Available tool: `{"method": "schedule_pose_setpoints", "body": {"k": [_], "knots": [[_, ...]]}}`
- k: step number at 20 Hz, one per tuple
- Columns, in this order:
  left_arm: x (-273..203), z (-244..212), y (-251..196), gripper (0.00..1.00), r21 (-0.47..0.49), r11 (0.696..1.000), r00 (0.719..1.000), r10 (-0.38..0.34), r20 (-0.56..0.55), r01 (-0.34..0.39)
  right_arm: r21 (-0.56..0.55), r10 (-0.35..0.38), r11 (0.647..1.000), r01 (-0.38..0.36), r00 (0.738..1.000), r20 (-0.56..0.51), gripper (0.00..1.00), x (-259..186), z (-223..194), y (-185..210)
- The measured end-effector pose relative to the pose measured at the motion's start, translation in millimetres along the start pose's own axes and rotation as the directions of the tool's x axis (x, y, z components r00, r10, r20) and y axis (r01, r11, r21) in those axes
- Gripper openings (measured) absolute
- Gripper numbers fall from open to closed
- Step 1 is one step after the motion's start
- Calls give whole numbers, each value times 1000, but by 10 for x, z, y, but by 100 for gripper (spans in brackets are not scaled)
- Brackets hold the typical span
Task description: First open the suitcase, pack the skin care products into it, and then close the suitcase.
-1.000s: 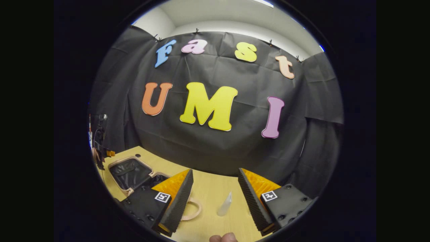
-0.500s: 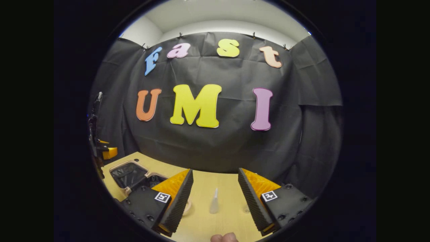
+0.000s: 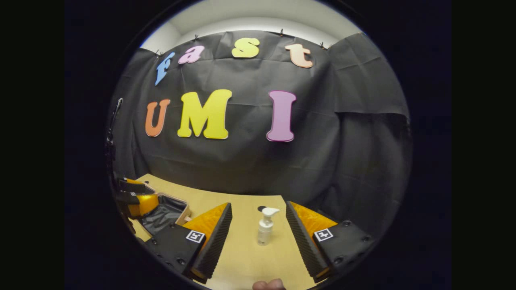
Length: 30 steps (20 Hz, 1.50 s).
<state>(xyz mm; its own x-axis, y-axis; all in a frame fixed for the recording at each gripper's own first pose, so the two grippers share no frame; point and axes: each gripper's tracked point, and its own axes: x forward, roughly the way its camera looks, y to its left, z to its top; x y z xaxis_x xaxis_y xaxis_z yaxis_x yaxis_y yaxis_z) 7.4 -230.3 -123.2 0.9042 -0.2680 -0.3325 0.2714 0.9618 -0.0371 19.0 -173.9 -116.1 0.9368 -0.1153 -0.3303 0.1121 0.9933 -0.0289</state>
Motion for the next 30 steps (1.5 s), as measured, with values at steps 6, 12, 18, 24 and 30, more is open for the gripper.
{"method": "schedule_pose_setpoints", "body": {"k": [6, 12, 18, 24, 30], "knots": [[729, -648, -802, 97, -34, 996, 992, -84, -98, 81, -84, -53, 995, 46, 995, -81, 80, -166, -264, -581], [1490, -1270, -792, 97, -29, 1000, 989, -8, -147, 4, -57, -76, 996, 69, 989, -130, 80, -167, -382, -739], [1845, -1397, -803, 96, -38, 999, 985, -19, -171, 12, -68, -80, 995, 70, 984, -162, 80, -97, -498, -796], [2060, -1520, -707, 89, -56, 998, 969, 4, -245, -18, -46, -97, 995, 90, 979, -182, 77, -29, -557, -844], [2118, -1586, -712, 60, -15, 1000, 959, 10, -285, -15, -34, -106, 994, 101, 976, -189, 77, 30, -590, -865]]}}
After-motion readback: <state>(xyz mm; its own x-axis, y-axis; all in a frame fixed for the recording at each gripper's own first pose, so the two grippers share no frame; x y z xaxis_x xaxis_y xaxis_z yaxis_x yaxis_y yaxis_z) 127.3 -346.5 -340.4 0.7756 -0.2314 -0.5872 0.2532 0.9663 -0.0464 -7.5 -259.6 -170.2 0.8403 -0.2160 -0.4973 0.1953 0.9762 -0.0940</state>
